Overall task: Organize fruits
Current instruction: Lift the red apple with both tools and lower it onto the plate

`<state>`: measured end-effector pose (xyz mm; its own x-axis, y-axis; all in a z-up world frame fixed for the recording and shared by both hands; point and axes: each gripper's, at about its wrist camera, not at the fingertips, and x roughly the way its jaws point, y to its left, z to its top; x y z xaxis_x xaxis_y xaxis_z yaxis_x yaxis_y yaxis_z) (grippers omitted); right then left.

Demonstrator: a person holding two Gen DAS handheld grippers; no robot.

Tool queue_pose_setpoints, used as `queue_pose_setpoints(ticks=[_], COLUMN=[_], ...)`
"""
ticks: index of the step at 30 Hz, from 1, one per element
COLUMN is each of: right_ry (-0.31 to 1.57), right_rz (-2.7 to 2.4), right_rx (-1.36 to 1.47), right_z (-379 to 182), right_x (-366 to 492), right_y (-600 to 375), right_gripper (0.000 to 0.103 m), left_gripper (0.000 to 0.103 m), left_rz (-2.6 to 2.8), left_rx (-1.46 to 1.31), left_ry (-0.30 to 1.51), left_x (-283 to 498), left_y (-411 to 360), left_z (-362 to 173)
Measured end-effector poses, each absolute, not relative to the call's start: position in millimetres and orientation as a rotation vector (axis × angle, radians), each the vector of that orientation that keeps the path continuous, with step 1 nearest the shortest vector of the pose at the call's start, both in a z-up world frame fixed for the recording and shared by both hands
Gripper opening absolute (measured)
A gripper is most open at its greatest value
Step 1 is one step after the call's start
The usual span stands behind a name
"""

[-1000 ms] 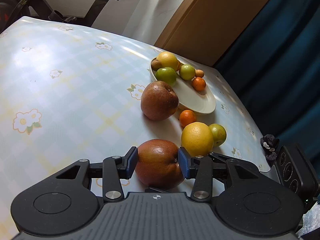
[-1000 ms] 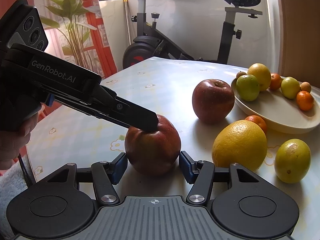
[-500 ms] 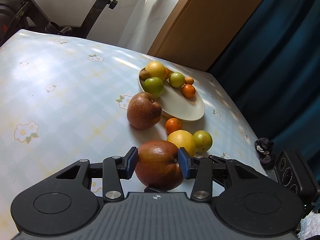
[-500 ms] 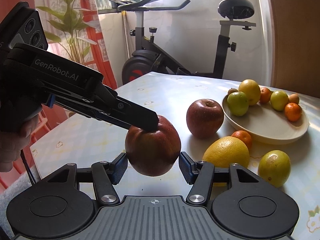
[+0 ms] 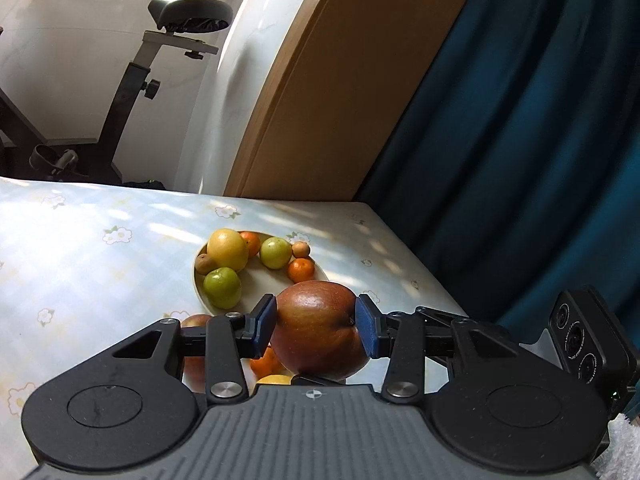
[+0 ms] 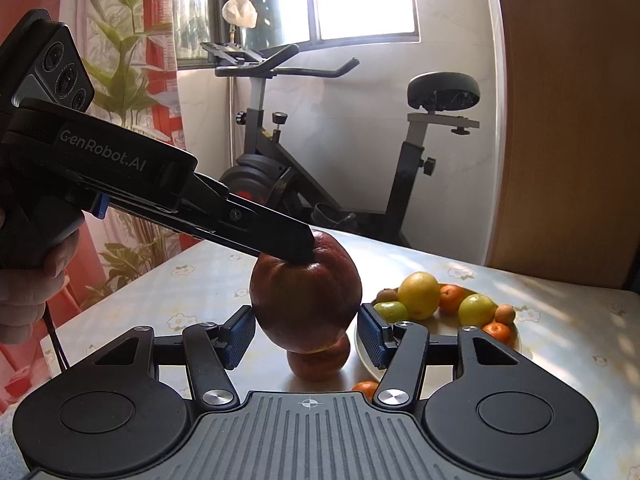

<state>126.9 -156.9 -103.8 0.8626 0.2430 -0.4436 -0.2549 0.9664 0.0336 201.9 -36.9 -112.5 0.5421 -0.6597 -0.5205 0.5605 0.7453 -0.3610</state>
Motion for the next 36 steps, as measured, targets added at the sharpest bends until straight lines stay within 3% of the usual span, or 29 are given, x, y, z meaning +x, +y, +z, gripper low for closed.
queue_pose_setpoints(ticks=[10, 36], right_ry=[0.465, 0.728], right_rz=[0.224, 0.189], right_rx=[-0.028, 0.122], right_z=[-101, -201], right_x=[164, 283], right_y=[-210, -266], right_gripper=[0.053, 0.053], left_gripper=[0.046, 0.045], left_rz=[-0.757, -0.676], left_rx=[-0.082, -0.035], left_ry=[0.718, 0.96], left_x=[249, 370], left_y=[-89, -138], left_z=[-110, -197])
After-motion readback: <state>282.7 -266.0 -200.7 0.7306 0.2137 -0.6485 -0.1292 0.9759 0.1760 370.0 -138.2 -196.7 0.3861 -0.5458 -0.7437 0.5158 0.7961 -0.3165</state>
